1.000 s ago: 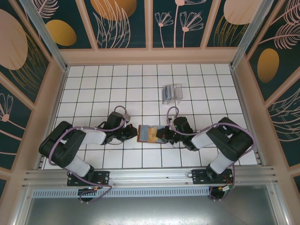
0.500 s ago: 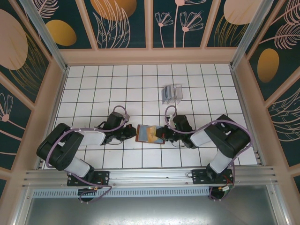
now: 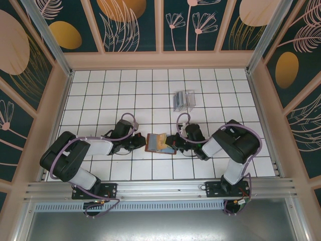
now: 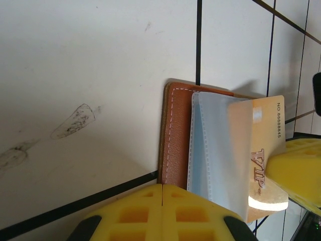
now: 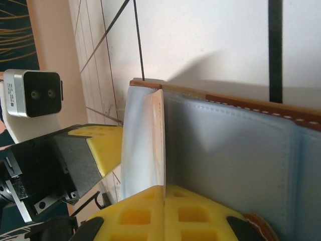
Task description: Put the credit cards into the card holder
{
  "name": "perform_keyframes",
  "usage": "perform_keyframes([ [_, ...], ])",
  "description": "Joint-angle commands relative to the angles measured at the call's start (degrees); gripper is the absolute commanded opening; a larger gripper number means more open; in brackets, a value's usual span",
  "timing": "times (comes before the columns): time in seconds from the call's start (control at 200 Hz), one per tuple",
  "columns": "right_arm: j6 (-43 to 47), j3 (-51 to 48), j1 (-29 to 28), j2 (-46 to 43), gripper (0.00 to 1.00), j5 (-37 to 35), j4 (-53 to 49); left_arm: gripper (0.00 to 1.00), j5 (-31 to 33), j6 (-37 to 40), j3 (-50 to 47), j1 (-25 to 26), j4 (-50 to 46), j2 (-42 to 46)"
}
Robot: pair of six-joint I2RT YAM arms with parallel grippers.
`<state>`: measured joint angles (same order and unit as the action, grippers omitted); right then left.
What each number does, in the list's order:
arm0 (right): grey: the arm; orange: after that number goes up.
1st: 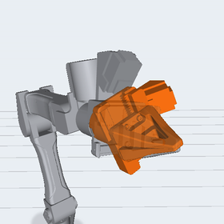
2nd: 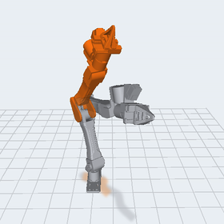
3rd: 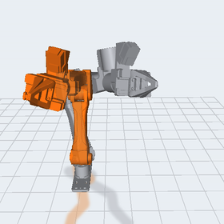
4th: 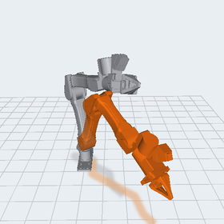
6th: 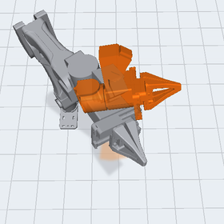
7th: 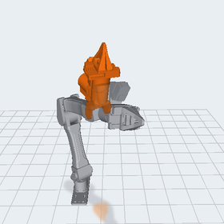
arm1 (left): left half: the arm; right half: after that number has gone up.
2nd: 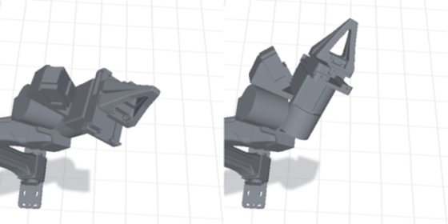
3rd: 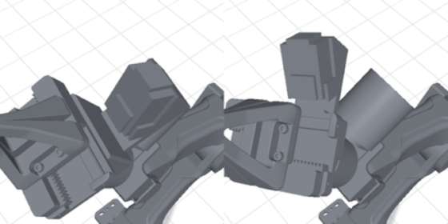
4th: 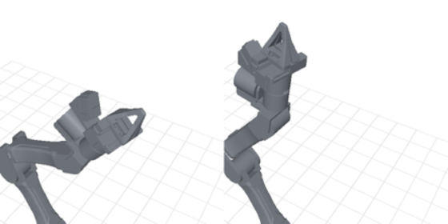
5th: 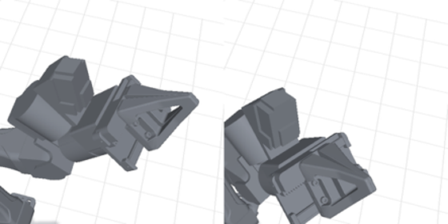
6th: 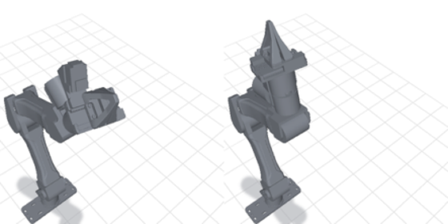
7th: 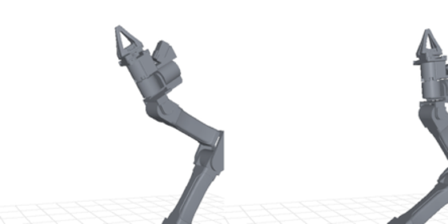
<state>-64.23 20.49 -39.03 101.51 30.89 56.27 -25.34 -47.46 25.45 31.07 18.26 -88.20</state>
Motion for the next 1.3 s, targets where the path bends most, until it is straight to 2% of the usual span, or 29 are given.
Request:
perform_keyframes([
  [0.0,-3.1,-1.0,-0.8,2.8,0.00,-5.3,-1.5,0.06,1.2,-0.1,-0.6,0.0,-0.3,-2.3],
  [0.07,-3.2,-0.3,-1.3,3.0,0.00,-5.5,-1.8,0.05,0.9,-0.4,-0.5,0.0,0.2,-2.8],
  [0.2,-2.3,0.5,-1.8,1.4,0.09,-6.9,-5.7,0.05,0.4,-1.3,-1.1,0.0,1.7,-3.1],
  [0.31,-1.4,0.3,-2.2,-1.5,0.28,-8.7,-9.8,0.05,0.7,-1.0,-1.2,0.0,1.3,-3.0],
  [0.41,-0.1,0.9,-2.7,-3.9,0.41,-10.1,-15.6,0.05,0.9,-0.8,-1.2,0.0,0.8,-2.4],
  [0.596,1.4,1.7,-3.3,-7.0,0.43,-11.3,-21.1,0.05,1.1,-0.5,-0.8,0.0,0.2,-1.9],
  [0.736,2.4,2.6,-4.0,-9.1,0.42,-13.5,-26.4,0.05,1.1,-0.5,-0.9,0.0,0.1,-1.9],
  [0.836,2.3,2.4,-4.3,-10.4,0.37,-14.3,-27.7,0.05,1.0,-0.5,-1.1,0.0,0.2,-1.7],
  [0.951,2.2,1.6,-4.4,-11.1,0.25,-14.5,-27.2,0.05,0.9,-0.5,-1.1,0.0,0.3,-2.1],
  [0.991,2.1,1.2,-4.4,-11.0,0.24,-14.1,-26.1,0.05,0.7,-0.6,-1.1,0.0,0.4,-2.2],
  [1.116,1.7,0.7,-4.6,-9.8,0.00,-12.9,-22.7,0.05,0.5,-0.7,-1.2,0.0,0.9,-2.4],
  [1.296,0.6,0.4,-5.1,-8.2,0.00,-12.2,-19.4,0.06,0.2,-1.0,-1.6,0.0,1.3,-2.2],
])
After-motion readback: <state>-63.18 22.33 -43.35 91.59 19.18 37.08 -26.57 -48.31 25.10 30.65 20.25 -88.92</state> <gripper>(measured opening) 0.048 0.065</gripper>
